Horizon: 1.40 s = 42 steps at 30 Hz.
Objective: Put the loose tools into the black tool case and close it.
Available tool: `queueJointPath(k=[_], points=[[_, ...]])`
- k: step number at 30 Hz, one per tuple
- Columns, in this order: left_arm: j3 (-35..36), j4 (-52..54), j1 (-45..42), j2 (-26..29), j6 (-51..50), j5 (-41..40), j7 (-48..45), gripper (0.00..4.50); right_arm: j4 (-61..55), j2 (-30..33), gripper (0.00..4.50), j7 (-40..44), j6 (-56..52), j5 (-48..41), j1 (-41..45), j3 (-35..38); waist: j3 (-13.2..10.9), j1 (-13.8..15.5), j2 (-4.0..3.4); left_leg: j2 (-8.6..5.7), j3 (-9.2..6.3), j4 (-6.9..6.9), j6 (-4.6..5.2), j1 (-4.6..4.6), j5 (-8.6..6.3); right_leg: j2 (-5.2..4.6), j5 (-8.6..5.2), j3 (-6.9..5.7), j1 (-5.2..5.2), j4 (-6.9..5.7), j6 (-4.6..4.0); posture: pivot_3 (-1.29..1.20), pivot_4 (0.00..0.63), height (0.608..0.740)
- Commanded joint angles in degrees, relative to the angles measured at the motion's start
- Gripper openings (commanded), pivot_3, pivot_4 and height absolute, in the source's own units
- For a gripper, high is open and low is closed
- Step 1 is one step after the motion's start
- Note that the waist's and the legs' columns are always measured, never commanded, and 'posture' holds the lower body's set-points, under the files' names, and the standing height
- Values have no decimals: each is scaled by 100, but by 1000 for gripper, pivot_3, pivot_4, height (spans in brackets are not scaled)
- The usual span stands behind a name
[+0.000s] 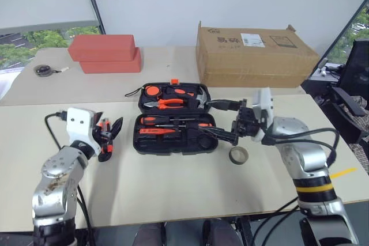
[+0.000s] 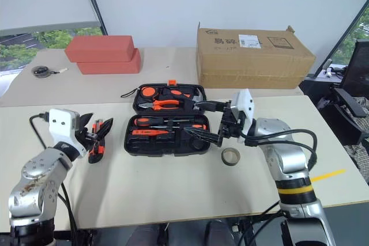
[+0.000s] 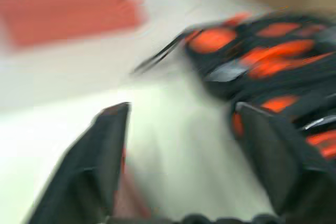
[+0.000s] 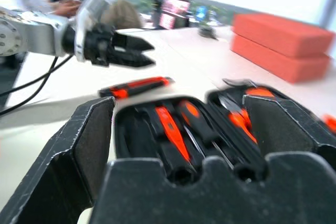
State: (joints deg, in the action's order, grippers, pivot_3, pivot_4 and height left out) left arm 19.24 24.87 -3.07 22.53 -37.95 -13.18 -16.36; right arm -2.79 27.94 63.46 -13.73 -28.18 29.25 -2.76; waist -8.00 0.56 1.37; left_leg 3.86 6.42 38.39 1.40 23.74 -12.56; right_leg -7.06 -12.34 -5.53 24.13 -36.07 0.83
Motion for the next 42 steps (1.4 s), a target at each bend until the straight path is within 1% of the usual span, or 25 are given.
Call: queueJointPath(k=[1,3,6,10,14,21,26,27,28,30,33,34,36,37,40,42], points=[[-273,442,167,-201,-348,338,589,4468,259,-30,4500,276,251,42,244,-39,0,17,0,1,0,3,0,0,1,0,-1,0,1,0,1,0,150,713],[-452,474,257,-443,-537,405,828,4468,433,-55,4500,420,318,71,376,-97,0,21,0,-1,-1,4,1,0,2,-1,0,5,1,3,0,0,150,713],[-399,419,262,-708,-759,483,1151,4468,553,-101,4500,548,331,71,495,-127,0,10,1,-1,1,7,4,2,4,-2,11,7,3,4,-11,0,150,713],[-460,391,372,-690,-1033,543,1216,4468,589,-169,4500,622,219,65,684,-178,1,-3,2,8,-3,-5,2,2,5,7,10,4,12,-2,-13,0,150,713],[-365,397,441,-842,-1217,485,1323,4468,616,-168,4500,664,186,69,770,-201,1,-3,1,8,-1,-8,1,1,4,7,10,4,12,1,-13,0,150,713],[-163,269,421,-1041,-1215,567,1632,4468,514,-112,4500,635,149,57,727,-184,1,-11,1,7,1,-7,2,0,4,1,10,4,10,5,-13,0,150,713],[-12,243,394,-1193,-1313,443,1714,4468,461,-85,4500,610,97,34,698,-164,1,-37,1,9,0,-7,0,-6,4,3,12,3,11,1,-15,0,150,713],[9,245,390,-1224,-1329,412,1715,3948,453,-82,4500,606,91,33,693,-159,1,-38,1,9,1,-7,0,-6,4,2,12,3,11,1,-15,0,150,713],[21,243,381,-1241,-1322,387,1704,3860,440,-81,4500,594,83,32,687,-154,1,-40,1,9,1,-7,0,-6,4,2,12,4,10,2,-15,0,150,713],[18,237,367,-1233,-1296,379,1675,3066,425,-79,4500,580,73,31,681,-146,1,-44,2,9,1,-7,0,-6,4,2,12,4,10,3,-15,0,150,713],[71,188,290,-1219,-1114,374,1650,2081,425,-74,4500,561,81,41,678,-136,1,-40,1,9,1,-8,0,-5,4,2,11,4,11,3,-15,0,150,713],[96,171,263,-1221,-1052,362,1639,1889,424,-71,4500,555,85,44,676,-132,1,-39,2,9,0,-8,0,-5,4,2,12,3,12,3,-16,0,150,713],[349,181,152,-1338,-815,-13,1426,1801,392,-51,4500,520,72,34,655,-100,1,-35,2,9,1,-8,0,-3,4,2,11,3,12,4,-16,0,150,713],[391,191,159,-1287,-643,-132,1241,1801,364,-30,4500,509,54,17,634,-78,0,-28,2,8,1,-8,0,-3,4,2,12,3,12,5,-16,0,150,713],[356,115,181,-800,33,-448,270,1801,273,122,4500,484,-48,-68,520,45,-1,-6,4,9,0,-8,0,4,4,1,12,0,15,9,-16,0,150,713],[291,38,24,-416,423,-913,-711,1801,253,245,4500,456,-110,-109,433,159,-2,23,4,8,-1,-8,-1,11,4,1,11,-5,19,10,-18,0,150,713]])
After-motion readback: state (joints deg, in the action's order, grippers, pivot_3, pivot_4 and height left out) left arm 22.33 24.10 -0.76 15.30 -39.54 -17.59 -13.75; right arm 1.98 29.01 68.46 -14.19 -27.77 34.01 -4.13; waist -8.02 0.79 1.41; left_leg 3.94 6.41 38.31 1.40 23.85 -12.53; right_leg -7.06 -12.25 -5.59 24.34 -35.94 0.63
